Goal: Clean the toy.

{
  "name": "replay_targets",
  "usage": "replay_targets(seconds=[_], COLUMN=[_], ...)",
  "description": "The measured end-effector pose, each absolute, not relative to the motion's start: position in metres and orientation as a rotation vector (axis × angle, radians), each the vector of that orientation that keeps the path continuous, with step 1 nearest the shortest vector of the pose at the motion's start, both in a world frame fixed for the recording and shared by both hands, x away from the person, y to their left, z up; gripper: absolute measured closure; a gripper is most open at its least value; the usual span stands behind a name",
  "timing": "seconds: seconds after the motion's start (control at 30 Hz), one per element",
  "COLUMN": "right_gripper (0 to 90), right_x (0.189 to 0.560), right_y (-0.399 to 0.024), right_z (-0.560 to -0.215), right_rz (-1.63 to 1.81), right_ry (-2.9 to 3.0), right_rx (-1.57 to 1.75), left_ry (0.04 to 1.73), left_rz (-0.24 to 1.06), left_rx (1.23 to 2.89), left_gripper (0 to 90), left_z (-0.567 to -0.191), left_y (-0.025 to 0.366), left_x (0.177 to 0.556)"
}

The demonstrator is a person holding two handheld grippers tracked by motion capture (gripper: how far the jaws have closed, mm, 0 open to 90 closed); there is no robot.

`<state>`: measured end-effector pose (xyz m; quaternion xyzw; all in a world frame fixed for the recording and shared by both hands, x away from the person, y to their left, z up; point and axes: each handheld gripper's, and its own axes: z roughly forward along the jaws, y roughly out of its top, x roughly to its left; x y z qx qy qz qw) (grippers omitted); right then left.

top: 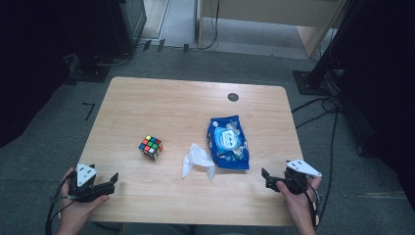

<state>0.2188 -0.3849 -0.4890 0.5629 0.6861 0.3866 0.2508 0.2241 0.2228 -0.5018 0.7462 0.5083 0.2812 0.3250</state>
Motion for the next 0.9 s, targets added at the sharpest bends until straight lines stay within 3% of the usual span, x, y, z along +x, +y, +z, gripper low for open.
replay_targets(seconds=[0.37, 0.63, 0.9], right_gripper=[0.0, 0.0, 0.0], right_x=[0.211, 0.213, 0.214], right_y=[-0.409, -0.407, -0.403], right_z=[-0.523, -0.526, -0.526], right_rz=[0.917, 0.845, 0.818], right_ry=[1.894, 1.901, 1.906], right_rx=[1.650, 1.662, 1.661], left_ry=[1.358, 1.371, 1.387], left_rz=[0.745, 0.749, 0.591], left_rx=[2.025, 2.022, 2.007], left_gripper=[13.4, 13.0, 13.1], left_z=[-0.515, -0.517, -0.518], left_y=[0.217, 0.218, 0.224], left_x=[0.226, 0.229, 0.237])
